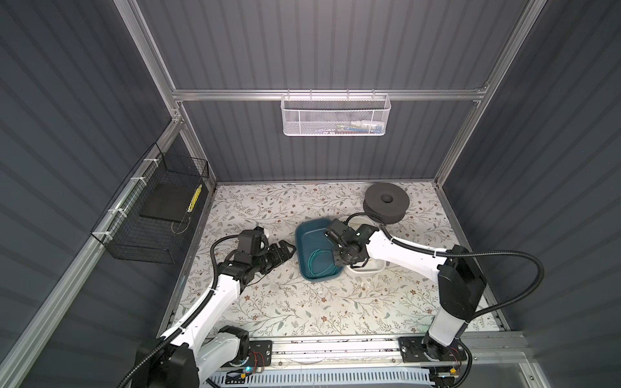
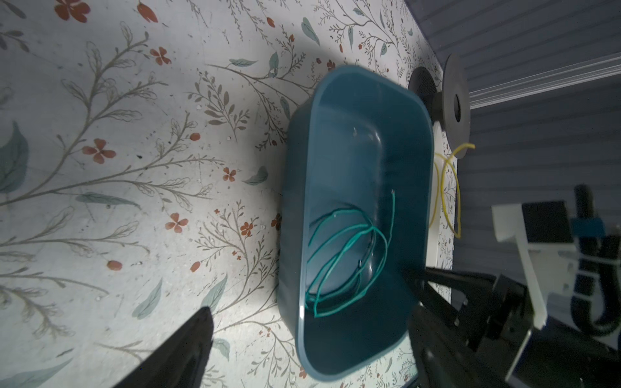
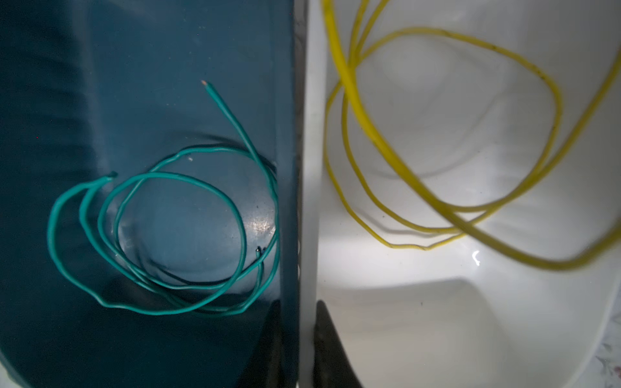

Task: Wrap the cables
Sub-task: 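Push the teal and white trays toward the far wall with the right gripper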

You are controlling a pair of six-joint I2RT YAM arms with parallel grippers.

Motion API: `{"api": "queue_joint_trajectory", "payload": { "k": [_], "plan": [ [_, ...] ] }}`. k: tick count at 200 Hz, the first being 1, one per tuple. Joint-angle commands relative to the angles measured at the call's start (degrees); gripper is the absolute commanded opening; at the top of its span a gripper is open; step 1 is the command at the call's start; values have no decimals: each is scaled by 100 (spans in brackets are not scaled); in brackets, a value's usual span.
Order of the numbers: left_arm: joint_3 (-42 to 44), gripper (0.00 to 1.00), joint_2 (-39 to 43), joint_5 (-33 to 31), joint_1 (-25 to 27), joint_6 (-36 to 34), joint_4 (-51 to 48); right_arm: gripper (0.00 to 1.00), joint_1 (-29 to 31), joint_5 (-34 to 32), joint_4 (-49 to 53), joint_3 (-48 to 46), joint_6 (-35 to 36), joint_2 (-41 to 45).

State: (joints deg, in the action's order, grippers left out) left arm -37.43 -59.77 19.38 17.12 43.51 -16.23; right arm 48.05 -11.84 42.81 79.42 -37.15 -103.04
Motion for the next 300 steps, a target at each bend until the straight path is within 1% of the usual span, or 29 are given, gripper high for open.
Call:
{"api": "queue_joint_trajectory", "payload": {
  "k": [1,14,29,52,76,94,121,136,180,226,274,279,300],
  "plan": [
    [-301,92,297,-224,10,-220,-474,10,-278,-279,-406,585,362,-407],
    [-342,92,438,-290,9,-259,-644,10,-380,-416,-390,1074,526,-828],
    [-379,92,588,-362,8,-306,-822,10,-511,-429,-353,1596,672,-1262],
    [-386,93,747,-390,10,-318,-999,10,-780,-336,-342,2328,709,-1855],
    [-283,93,834,-390,12,-290,-984,10,-917,-179,-334,3091,763,-2367],
    [-230,93,787,-351,10,-238,-846,11,-1035,32,-74,3871,756,-2837],
    [-312,93,591,-269,10,-270,-755,11,-1147,-71,164,4769,901,-3381],
    [-380,93,466,-236,9,-310,-724,11,-1251,53,240,5152,934,-3651],
    [-471,93,174,-138,10,-357,-555,13,-1368,289,283,5870,992,-4154],
    [-546,93,54,-118,10,-397,-524,17,-1422,641,316,6237,807,-4569],
    [-723,93,-134,-92,10,-466,-541,26,-1457,801,323,6296,694,-4498],
    [-742,93,-148,88,10,-471,-556,26,-1466,837,319,6297,680,-4475],
    [-858,93,-197,136,10,-505,-592,28,-1481,900,326,6322,651,-4351]
  ]
}}
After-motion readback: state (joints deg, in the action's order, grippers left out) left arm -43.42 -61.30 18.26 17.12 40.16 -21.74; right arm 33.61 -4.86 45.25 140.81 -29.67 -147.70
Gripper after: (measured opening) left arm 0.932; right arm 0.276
